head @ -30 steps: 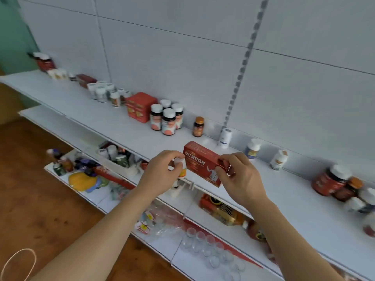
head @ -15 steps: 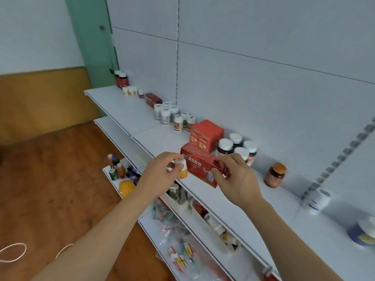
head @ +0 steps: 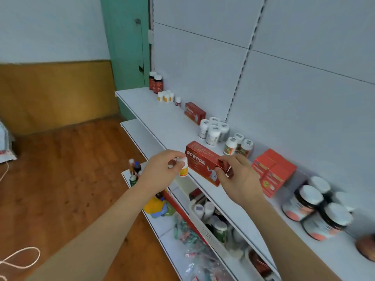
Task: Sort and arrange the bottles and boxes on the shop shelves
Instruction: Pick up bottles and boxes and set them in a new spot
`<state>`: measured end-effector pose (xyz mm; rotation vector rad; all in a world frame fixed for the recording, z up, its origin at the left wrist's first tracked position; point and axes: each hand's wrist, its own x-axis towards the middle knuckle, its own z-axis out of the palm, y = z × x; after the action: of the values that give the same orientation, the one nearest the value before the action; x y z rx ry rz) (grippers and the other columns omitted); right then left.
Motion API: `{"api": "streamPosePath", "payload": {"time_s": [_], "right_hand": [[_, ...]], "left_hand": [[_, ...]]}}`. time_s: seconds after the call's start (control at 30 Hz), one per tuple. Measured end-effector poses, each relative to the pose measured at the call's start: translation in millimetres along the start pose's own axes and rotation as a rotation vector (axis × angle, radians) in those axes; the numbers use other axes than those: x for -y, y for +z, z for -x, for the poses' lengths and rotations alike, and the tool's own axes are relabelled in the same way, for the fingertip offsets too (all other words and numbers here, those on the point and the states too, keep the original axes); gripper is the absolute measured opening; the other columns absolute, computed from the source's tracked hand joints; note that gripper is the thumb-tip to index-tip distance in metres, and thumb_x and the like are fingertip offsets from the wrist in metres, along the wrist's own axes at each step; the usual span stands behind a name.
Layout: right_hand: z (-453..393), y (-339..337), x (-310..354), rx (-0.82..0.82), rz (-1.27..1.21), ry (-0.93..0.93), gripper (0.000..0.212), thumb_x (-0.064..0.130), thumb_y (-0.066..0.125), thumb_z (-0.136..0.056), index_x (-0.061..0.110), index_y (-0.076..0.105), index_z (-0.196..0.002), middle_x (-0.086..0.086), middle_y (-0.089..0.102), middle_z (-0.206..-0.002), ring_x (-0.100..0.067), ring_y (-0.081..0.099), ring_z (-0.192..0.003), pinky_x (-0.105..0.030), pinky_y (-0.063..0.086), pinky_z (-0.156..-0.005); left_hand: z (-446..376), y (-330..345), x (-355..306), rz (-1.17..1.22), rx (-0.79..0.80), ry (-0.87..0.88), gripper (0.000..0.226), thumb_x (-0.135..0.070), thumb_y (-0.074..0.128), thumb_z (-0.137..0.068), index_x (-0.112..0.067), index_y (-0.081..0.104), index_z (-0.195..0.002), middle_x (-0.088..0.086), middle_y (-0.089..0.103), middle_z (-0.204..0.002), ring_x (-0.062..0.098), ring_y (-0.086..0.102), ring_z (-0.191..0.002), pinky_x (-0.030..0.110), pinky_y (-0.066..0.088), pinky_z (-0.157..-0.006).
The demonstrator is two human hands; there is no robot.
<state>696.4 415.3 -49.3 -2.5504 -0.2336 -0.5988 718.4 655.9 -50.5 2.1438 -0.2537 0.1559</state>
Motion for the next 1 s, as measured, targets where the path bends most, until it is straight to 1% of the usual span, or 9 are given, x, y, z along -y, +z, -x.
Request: {"api": "streamPosePath", "payload": {"time_s": [0.23, 0.33, 0.47, 0.53, 0.63, 0.7, 0.77, 0.83, 1.0], "right_hand": [[-73.2, 61.8, 37.6, -0.016, 0.051, 0.112, 0.031, 0.028, 0.069, -0.086, 0.02, 0.066, -0.115, -0.001, 0.062, -0.109, -0.017, 0.061, -0.077, -0.024, 0.044, -0.065], [-108.1, 87.2, 41.8, -0.018, 0.059, 0.15, 0.031, 0.029, 0.069, -0.087, 0.02, 0.065, -0.117, -0.002, 0.062, -0.11, -0.018, 0.062, -0.078, -0.024, 0.045, -0.066], [-160.3, 124.9, 39.1, -0.02, 0.104, 0.189, 0.032, 0.031, 0.066, -0.088, 0.021, 0.064, -0.119, -0.003, 0.061, -0.117, -0.023, 0.064, -0.089, -0.032, 0.052, -0.071], [-189.6, 144.9, 36.1, -0.018, 0.111, 0.197, 0.033, 0.031, 0.064, -0.09, 0.02, 0.062, -0.121, -0.003, 0.059, -0.121, -0.024, 0.063, -0.096, -0.033, 0.052, -0.074], [-230.7, 173.0, 29.4, -0.007, 0.112, 0.223, 0.031, 0.026, 0.063, -0.09, 0.017, 0.063, -0.12, -0.006, 0.058, -0.12, -0.027, 0.062, -0.097, -0.033, 0.05, -0.075], [-256.6, 187.6, 24.3, 0.018, 0.126, 0.256, 0.029, 0.025, 0.061, -0.091, 0.016, 0.062, -0.118, -0.008, 0.056, -0.121, -0.03, 0.062, -0.094, -0.034, 0.049, -0.074], [-280.8, 200.5, 18.1, 0.032, 0.161, 0.275, 0.027, 0.025, 0.059, -0.091, 0.015, 0.061, -0.116, -0.01, 0.054, -0.122, -0.034, 0.063, -0.091, -0.037, 0.051, -0.076], [-298.4, 211.0, 11.6, 0.044, 0.204, 0.314, 0.026, 0.024, 0.06, -0.092, 0.013, 0.061, -0.115, -0.012, 0.053, -0.121, -0.037, 0.063, -0.089, -0.037, 0.049, -0.075], [-320.0, 237.6, -3.8, 0.051, 0.268, 0.383, 0.024, 0.022, 0.058, -0.092, 0.013, 0.062, -0.113, -0.011, 0.053, -0.118, -0.037, 0.062, -0.085, -0.041, 0.053, -0.075]], "left_hand": [[-80.5, -57.4, 49.8, -0.029, 0.07, 0.024, 0.022, -0.025, 0.062, -0.094, -0.029, 0.064, -0.115, -0.017, 0.06, -0.109, -0.003, 0.059, -0.092, 0.014, 0.048, -0.083], [-117.6, -68.4, 70.3, -0.011, 0.079, 0.019, 0.02, -0.024, 0.062, -0.094, -0.029, 0.063, -0.114, -0.017, 0.059, -0.109, -0.006, 0.057, -0.09, 0.003, 0.041, -0.076], [-173.4, -76.8, 97.7, -0.029, 0.121, 0.027, 0.021, -0.026, 0.06, -0.095, -0.029, 0.062, -0.116, -0.016, 0.06, -0.113, 0.0, 0.059, -0.094, 0.006, 0.041, -0.078], [-204.7, -79.6, 110.8, -0.04, 0.139, 0.039, 0.02, -0.026, 0.061, -0.095, -0.03, 0.062, -0.114, -0.016, 0.06, -0.113, 0.001, 0.06, -0.096, 0.011, 0.044, -0.082], [-250.4, -83.3, 128.1, -0.04, 0.155, 0.044, 0.018, -0.024, 0.061, -0.094, -0.031, 0.064, -0.11, -0.017, 0.061, -0.112, -0.001, 0.061, -0.096, 0.017, 0.049, -0.086], [-281.6, -86.5, 135.6, -0.065, 0.173, 0.055, 0.017, -0.023, 0.061, -0.093, -0.033, 0.063, -0.108, -0.02, 0.06, -0.109, -0.005, 0.06, -0.093, 0.014, 0.048, -0.085], [-311.2, -88.6, 144.6, -0.073, 0.179, 0.056, 0.018, -0.022, 0.061, -0.094, -0.033, 0.063, -0.108, -0.021, 0.059, -0.108, -0.008, 0.058, -0.091, 0.004, 0.044, -0.077], [-337.3, -88.1, 154.4, -0.072, 0.191, 0.066, 0.019, -0.021, 0.061, -0.093, -0.03, 0.064, -0.109, -0.018, 0.06, -0.111, -0.007, 0.058, -0.091, 0.0, 0.04, -0.073], [-389.3, -77.6, 180.9, -0.06, 0.258, 0.108, 0.02, -0.02, 0.062, -0.093, -0.028, 0.065, -0.11, -0.016, 0.06, -0.111, -0.003, 0.059, -0.088, 0.005, 0.041, -0.077]]}}
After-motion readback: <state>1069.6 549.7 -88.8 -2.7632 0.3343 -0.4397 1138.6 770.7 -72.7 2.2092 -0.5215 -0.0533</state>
